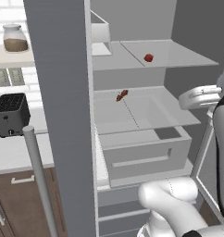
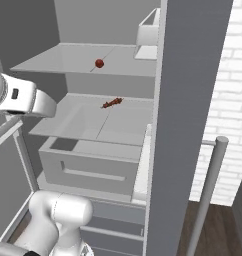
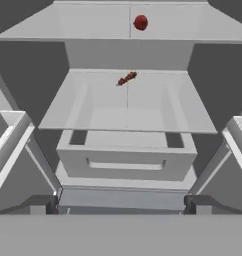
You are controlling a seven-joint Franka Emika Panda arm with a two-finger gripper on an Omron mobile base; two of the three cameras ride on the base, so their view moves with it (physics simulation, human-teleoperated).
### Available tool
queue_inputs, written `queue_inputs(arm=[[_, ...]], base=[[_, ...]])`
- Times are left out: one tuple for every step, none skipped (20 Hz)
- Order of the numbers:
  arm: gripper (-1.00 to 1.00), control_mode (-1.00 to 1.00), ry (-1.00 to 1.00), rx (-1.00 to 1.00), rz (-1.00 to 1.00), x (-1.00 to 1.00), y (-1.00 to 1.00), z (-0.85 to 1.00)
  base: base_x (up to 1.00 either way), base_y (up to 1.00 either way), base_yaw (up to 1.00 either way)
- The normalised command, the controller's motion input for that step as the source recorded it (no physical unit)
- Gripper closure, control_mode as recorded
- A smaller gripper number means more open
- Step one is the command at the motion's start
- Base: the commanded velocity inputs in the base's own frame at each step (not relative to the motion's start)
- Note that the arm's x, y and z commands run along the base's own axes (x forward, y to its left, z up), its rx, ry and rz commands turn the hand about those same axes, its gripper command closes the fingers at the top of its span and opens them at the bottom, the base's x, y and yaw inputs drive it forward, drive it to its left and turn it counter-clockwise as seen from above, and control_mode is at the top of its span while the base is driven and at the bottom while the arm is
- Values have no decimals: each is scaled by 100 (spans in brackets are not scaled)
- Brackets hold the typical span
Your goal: Take the strawberry from the fridge and place it on top of the pancake, located on the dining counter.
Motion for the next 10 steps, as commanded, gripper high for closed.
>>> queue_inputs(arm=[[-100,-100,-21,0,0,33,-4,23],[-100,-100,-22,0,0,34,-6,15],[-100,-100,-22,0,0,41,-7,11],[-100,-100,-22,0,0,45,-1,9],[-100,-100,-22,0,0,51,0,5],[-100,-100,-21,0,0,53,0,4],[-100,-100,-21,0,0,54,0,0],[-100,-100,-17,0,0,59,0,0],[-100,-100,-16,0,0,55,0,0],[-100,-100,-14,0,0,51,-6,0]], base=[[0,0,0],[0,0,0],[0,0,0],[0,0,0],[0,0,0],[0,0,0],[0,0,0],[0,0,0],[0,0,0],[0,0,0]])
